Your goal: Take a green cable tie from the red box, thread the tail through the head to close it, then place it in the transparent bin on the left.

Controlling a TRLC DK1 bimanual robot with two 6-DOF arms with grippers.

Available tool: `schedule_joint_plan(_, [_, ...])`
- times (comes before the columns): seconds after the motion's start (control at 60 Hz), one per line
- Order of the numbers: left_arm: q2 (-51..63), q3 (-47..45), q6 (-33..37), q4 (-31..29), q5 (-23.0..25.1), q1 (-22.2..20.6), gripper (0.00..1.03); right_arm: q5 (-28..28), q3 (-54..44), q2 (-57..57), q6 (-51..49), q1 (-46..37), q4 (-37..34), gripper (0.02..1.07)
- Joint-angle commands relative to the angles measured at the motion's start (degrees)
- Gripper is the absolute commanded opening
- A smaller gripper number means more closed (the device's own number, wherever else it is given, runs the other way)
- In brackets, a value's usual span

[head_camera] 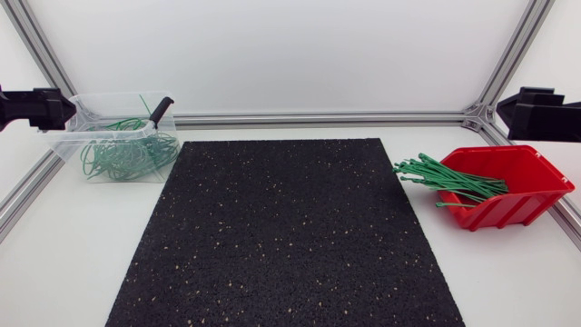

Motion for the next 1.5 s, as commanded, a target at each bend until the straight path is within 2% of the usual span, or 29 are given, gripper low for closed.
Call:
schedule_joint_plan(0.0, [-3.7, -4.5, -1.9, 1.4, 0.6, 1.4, 1.0, 0.1, -3.7, -3.3, -3.0, -2.2, 1.8, 1.03])
schedule_joint_plan(0.183, [-16.2, -16.1, -2.7, 8.0, 0.6, 2.2, 1.0, 0.6, -9.5, -11.0, -4.3, -3.0, 3.3, 1.03])
schedule_joint_plan(0.5, [-26.1, -24.8, -3.6, 6.9, 1.7, 1.8, 1.0, 1.9, -19.6, -21.6, -6.4, -3.4, 7.6, 1.03])
schedule_joint_plan(0.65, [-29.0, -26.4, -4.2, 7.0, 1.8, 1.7, 1.0, 4.0, -24.8, -29.2, -11.9, -3.5, 11.7, 1.03])
schedule_joint_plan(0.983, [-36.4, -31.9, -6.3, 7.6, 2.5, 1.3, 1.0, -2.3, -35.3, -33.4, -9.0, -5.4, 19.9, 1.03])
schedule_joint_plan(1.483, [-48.4, -48.3, -7.2, 19.5, -1.8, -6.3, 1.0, -12.5, -51.6, -39.4, -4.1, -8.5, 32.9, 1.03])
